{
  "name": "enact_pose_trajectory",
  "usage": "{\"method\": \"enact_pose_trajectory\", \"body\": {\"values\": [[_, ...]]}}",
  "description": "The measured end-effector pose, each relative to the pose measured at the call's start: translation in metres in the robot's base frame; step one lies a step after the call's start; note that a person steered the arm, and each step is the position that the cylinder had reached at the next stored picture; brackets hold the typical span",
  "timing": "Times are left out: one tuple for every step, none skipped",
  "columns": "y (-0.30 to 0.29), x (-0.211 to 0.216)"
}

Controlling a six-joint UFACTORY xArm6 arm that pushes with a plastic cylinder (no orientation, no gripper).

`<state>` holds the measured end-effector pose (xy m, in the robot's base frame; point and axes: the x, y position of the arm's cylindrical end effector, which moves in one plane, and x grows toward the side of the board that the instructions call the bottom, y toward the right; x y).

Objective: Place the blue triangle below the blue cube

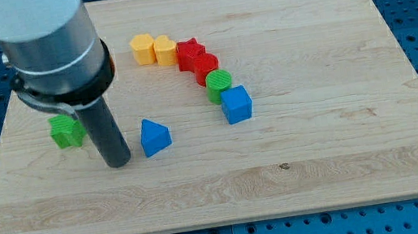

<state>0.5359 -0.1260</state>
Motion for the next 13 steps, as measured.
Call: {"method": "enact_pose_trajectory", "body": {"values": [[0.016,0.008],[0.017,-0.009],[0.008,-0.017],[0.044,-0.017],[0.051,-0.017],[0.056,-0.017],[0.064,-0.027],[0.051,-0.037],[0.024,-0.064],[0.026,-0.091],[0.028,-0.091],[0.028,-0.091],[0.041,-0.079]]}}
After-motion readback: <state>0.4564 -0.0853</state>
